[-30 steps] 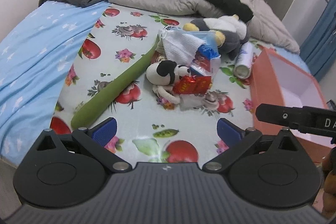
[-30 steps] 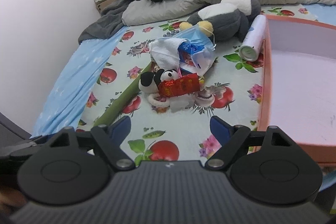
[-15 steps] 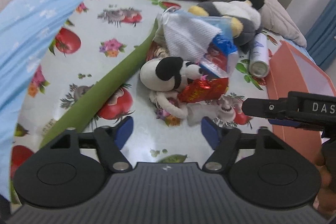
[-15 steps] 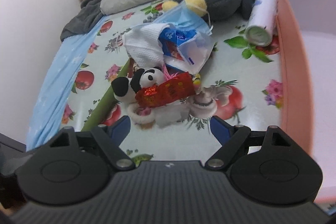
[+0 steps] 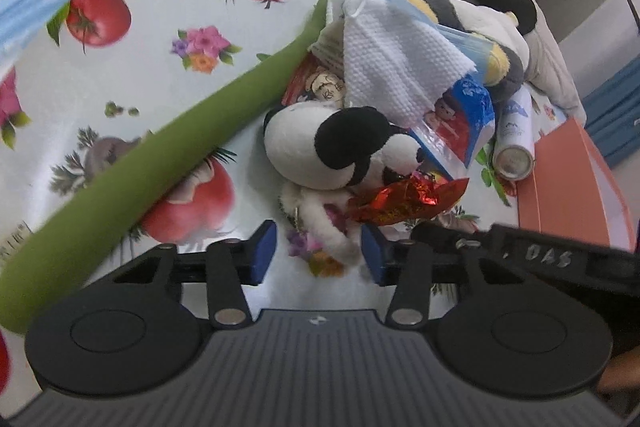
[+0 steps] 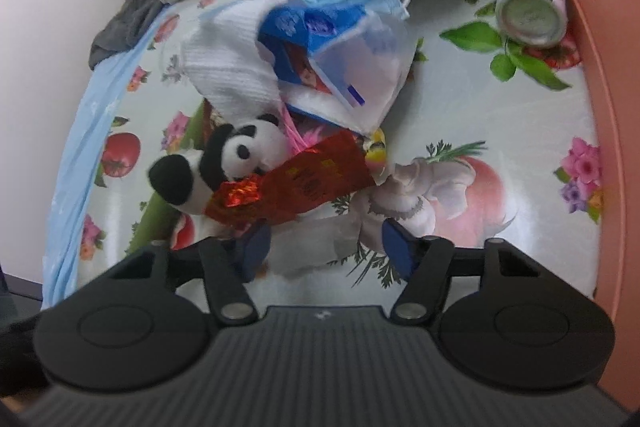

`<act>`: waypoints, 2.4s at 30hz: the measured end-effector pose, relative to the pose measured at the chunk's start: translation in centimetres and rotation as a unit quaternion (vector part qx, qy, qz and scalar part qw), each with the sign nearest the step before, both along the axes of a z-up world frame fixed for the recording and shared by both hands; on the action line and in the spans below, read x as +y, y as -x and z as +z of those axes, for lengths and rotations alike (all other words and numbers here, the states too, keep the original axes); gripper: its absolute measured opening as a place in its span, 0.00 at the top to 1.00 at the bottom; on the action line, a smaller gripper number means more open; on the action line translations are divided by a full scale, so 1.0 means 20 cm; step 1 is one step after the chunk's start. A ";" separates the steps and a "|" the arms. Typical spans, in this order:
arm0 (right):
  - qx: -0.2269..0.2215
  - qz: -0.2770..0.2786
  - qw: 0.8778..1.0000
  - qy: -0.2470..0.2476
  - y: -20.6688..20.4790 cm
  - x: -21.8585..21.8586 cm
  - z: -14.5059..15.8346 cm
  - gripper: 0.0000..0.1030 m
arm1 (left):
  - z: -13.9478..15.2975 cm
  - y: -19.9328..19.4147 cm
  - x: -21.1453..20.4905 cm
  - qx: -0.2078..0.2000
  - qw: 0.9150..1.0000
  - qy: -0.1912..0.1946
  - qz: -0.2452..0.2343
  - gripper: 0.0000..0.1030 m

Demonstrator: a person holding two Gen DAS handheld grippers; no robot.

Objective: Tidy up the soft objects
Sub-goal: 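Reach the left tool down to the white fuzzy ring and close, then lift the white fuzzy ring with the left tool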

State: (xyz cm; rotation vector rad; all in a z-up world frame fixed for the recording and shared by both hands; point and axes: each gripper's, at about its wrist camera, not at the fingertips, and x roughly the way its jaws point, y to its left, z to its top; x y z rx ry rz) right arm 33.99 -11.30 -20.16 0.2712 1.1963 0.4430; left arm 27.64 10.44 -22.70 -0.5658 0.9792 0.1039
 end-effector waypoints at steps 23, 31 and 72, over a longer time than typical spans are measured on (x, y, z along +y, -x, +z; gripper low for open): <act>-0.020 -0.002 1.000 -0.005 0.24 -0.08 0.17 0.94 | 0.16 0.26 -0.06 -0.024 0.999 -0.016 0.020 0.92; -0.018 -0.025 1.000 -0.001 0.47 -0.19 0.25 0.94 | 0.17 0.58 -0.07 -0.010 1.000 -0.005 0.027 0.92; -0.122 0.047 0.984 0.123 0.75 -0.16 -0.01 0.38 | 0.01 0.68 -0.24 0.033 0.991 -0.120 -0.058 0.35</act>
